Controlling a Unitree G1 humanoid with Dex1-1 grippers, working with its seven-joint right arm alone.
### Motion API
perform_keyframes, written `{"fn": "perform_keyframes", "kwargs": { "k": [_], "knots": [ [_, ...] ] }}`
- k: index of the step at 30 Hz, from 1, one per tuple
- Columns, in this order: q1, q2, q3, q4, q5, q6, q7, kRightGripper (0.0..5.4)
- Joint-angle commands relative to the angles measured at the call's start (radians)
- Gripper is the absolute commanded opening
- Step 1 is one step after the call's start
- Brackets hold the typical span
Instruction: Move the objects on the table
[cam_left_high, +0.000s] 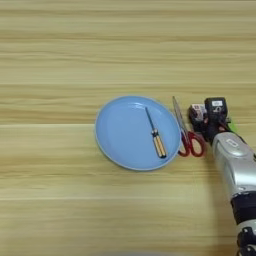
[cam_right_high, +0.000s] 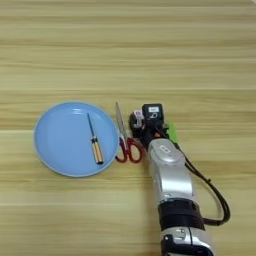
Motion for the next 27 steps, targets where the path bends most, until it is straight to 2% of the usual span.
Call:
{"fn": "perform_keyframes", "kwargs": {
  "k": [1,8,13,19,27],
  "knots": [
    [-0.048,-0.025,0.0,-0.026,-0.005,-0.009,-0.011,3.34],
    [-0.029,-0.017,0.005,-0.092,0.011,-0.002,0.0,4.28],
    [-0.008,-0.007,0.016,-0.173,0.015,0.013,0.004,4.64],
    [-0.002,-0.004,0.014,-0.207,0.018,0.032,0.006,5.37],
    [0.0,-0.002,0.014,-0.219,0.02,0.037,0.005,5.37]
  ]
}}
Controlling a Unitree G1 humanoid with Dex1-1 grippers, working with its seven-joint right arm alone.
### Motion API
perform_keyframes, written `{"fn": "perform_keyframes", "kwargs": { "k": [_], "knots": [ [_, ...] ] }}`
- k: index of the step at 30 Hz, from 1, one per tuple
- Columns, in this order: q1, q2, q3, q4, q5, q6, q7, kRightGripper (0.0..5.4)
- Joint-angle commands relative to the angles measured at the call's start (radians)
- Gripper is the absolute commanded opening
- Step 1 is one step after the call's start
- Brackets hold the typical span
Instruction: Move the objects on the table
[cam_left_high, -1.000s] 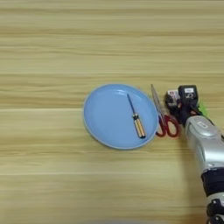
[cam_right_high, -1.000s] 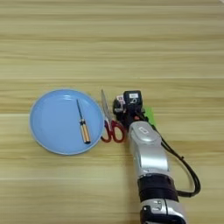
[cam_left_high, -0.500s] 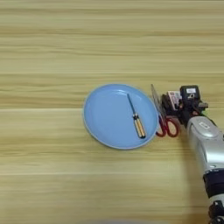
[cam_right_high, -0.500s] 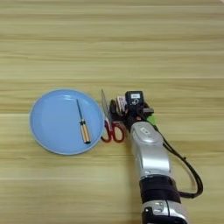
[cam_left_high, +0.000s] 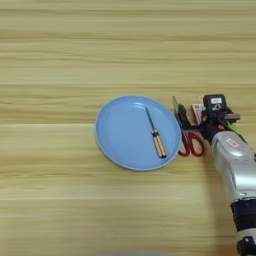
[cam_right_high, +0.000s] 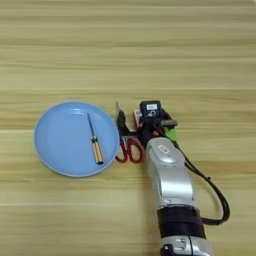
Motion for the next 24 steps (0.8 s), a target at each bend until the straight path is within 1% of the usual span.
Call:
{"fn": "perform_keyframes", "kwargs": {
  "k": [1,8,18,24],
  "knots": [
    [-0.051,-0.021,-0.007,-0.059,0.009,-0.011,0.0,5.37],
    [-0.029,-0.015,0.002,-0.137,0.01,0.012,0.002,5.37],
    [0.058,0.026,0.061,-0.369,0.01,0.09,0.015,5.37],
    [0.102,0.039,0.095,-0.466,0.006,0.126,0.02,5.37]
  ]
}}
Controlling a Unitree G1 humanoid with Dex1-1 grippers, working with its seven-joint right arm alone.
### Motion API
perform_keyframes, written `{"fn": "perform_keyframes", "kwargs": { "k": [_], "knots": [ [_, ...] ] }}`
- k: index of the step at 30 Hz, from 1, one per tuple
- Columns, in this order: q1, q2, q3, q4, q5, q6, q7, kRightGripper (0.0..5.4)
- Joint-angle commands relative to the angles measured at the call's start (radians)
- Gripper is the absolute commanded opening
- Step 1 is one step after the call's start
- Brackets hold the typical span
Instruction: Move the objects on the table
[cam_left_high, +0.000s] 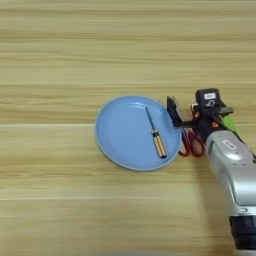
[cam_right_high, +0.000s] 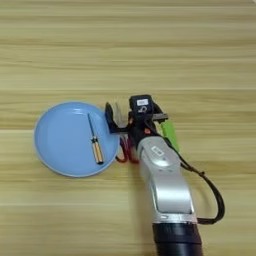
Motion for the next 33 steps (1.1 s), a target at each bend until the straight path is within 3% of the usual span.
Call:
{"fn": "perform_keyframes", "kwargs": {
  "k": [1,22,33],
  "knots": [
    [-0.022,-0.004,0.017,-0.096,-0.001,-0.002,0.001,5.37],
    [0.111,0.03,0.133,-0.343,0.029,0.104,0.038,5.37],
    [0.131,0.037,0.171,-0.357,0.039,0.138,0.049,5.37]
  ]
}}
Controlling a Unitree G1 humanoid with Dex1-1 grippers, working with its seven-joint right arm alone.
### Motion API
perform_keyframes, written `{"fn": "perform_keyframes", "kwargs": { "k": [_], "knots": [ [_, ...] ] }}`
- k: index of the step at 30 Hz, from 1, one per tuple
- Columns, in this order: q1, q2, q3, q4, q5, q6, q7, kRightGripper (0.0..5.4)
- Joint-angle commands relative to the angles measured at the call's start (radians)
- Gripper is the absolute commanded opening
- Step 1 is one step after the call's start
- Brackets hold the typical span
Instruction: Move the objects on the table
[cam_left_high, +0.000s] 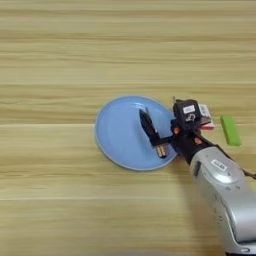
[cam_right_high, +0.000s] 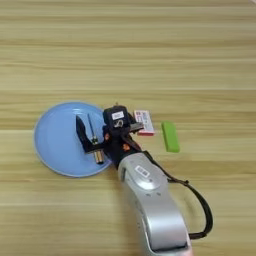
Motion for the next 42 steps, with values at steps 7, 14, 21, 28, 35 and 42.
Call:
{"fn": "perform_keyframes", "kwargs": {
  "k": [7,14,21,28,35,42],
  "knots": [
    [-0.036,-0.007,-0.004,-0.03,0.006,0.002,-0.001,5.37],
    [-0.044,-0.008,0.004,0.003,0.002,0.017,0.001,5.37],
    [-0.051,-0.002,0.002,0.031,0.017,0.022,0.01,5.37],
    [-0.06,0.001,-0.002,0.068,0.016,0.023,0.017,5.37],
    [-0.072,0.004,-0.01,0.114,0.022,0.018,0.024,5.37],
    [-0.083,0.003,-0.012,0.16,0.024,0.006,0.025,5.37]
  ]
}}
